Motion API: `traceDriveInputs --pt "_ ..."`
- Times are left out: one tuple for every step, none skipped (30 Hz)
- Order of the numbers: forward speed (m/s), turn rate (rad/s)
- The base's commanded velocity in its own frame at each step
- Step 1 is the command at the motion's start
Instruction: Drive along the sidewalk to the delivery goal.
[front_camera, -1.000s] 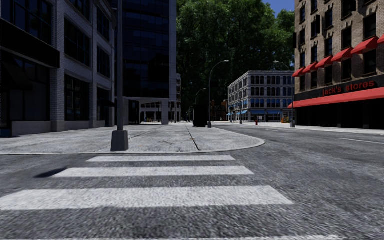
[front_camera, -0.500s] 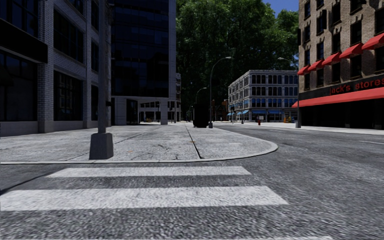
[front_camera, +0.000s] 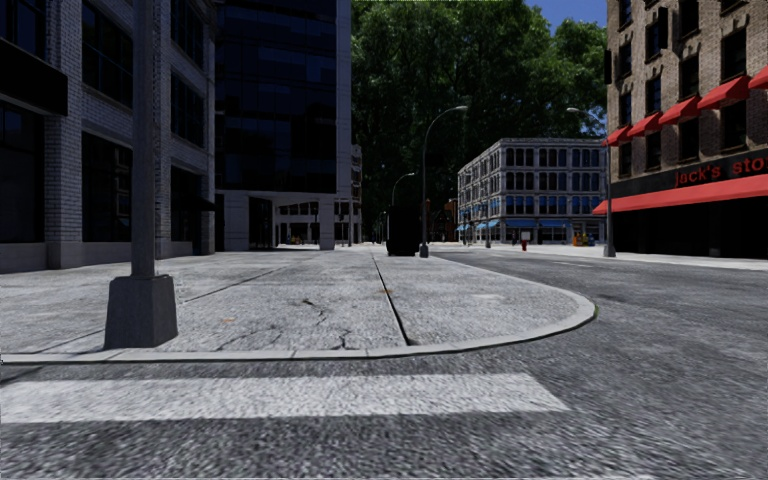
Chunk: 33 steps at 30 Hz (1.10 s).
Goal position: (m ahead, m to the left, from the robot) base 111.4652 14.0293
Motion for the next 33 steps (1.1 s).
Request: traceDriveInputs --pt "2.0 0.0" --pt "2.0 0.0" --pt "2.0 0.0" --pt "2.0 0.0" --pt "2.0 0.0" --pt "2.0 0.0" --pt "2.0 0.0" --pt "2.0 0.0" --pt "2.0 0.0" --pt "2.0 0.0" --pt "2.0 0.0" --pt "2.0 0.0" --pt "2.0 0.0" --pt "2.0 0.0" --pt "2.0 0.0" --pt "2.0 0.0" --pt "2.0 0.0" --pt "2.0 0.0" --pt "2.0 0.0" --pt "2.0 0.0" --pt "2.0 0.0" --pt "2.0 0.0" --pt "2.0 0.0" --pt "2.0 0.0" --pt "2.0 0.0" --pt "2.0 0.0" --pt "2.0 0.0" --pt "2.0 0.0" --pt "2.0 0.0" --pt "2.0 0.0" --pt "2.0 0.0" --pt "2.0 0.15" --pt "2.0 0.43"
